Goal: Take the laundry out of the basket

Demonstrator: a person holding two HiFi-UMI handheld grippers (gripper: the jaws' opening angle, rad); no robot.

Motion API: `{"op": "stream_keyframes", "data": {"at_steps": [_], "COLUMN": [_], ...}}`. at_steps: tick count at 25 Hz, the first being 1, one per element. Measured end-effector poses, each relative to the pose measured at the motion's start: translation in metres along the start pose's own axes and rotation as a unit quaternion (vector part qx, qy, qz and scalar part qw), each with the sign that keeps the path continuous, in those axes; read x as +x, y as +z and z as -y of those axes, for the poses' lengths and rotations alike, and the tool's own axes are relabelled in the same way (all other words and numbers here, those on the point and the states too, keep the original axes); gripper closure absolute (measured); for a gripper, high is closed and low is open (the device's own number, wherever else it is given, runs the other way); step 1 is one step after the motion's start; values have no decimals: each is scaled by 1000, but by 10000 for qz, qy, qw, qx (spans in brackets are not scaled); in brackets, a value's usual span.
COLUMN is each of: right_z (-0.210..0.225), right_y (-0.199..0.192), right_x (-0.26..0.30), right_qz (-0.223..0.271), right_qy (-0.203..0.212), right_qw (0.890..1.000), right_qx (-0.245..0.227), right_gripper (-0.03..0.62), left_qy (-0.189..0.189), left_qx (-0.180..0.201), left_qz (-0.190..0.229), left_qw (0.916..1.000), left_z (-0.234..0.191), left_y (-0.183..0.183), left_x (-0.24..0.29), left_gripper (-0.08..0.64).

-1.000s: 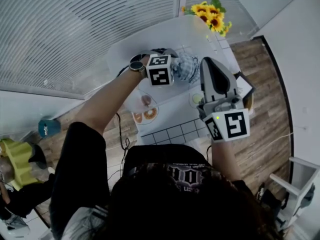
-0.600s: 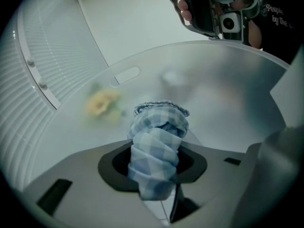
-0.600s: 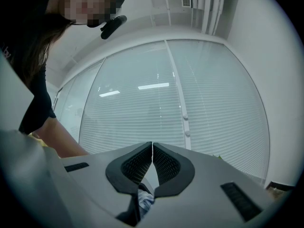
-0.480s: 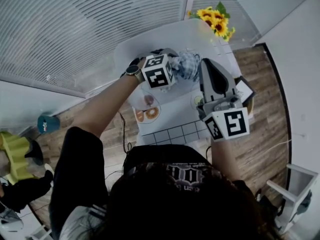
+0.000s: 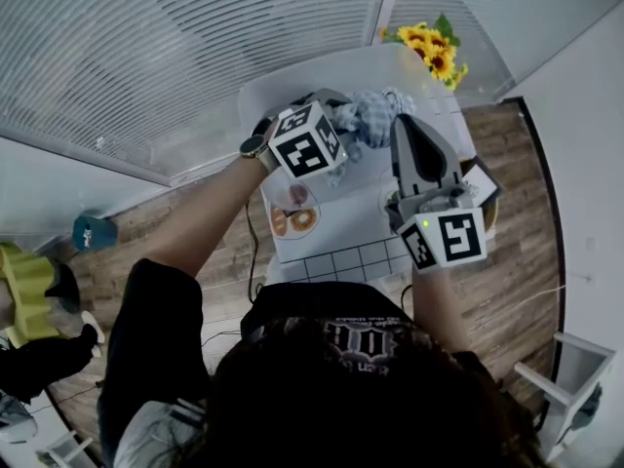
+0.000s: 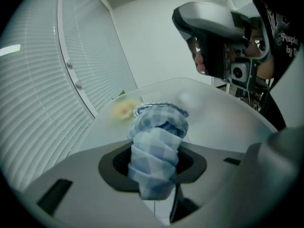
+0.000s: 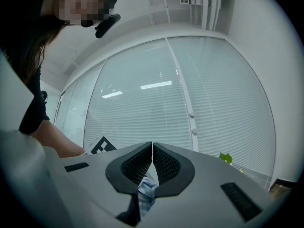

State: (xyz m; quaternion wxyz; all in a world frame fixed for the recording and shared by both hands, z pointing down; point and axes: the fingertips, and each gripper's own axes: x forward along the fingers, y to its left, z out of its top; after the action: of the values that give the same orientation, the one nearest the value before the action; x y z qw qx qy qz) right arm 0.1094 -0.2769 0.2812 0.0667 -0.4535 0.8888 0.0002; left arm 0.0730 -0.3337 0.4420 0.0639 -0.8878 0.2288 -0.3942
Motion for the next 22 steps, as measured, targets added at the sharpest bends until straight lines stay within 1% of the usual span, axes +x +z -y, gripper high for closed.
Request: {"op": "stream_keyframes", "data": {"at_steps": [5,12,17,22], "right_z": [-5,-16,-25,-34], "right_y": [4,16,25,36], "right_x": [3,11,18,23], "right_qz": [31,123,189,302], "right_qy": [23,101,181,270], "right_qw": [10000,9997,9994,9987], "right_qx": [-53,-168,-208,-296], "right_gripper": [563,563,563,563], "left_qy": [239,677,1001,1343], "left_qx": [-299,-606,-988,-1220], "left_qz": [320,711,1077,1243], "left_qw": [9988,9933,9842,9755], "left_z": [-5,-18,-24,-31], "left_y": [16,34,44,48], "left_x": [-27,-70,-102,-129], "left_gripper": [405,408,408,411]}}
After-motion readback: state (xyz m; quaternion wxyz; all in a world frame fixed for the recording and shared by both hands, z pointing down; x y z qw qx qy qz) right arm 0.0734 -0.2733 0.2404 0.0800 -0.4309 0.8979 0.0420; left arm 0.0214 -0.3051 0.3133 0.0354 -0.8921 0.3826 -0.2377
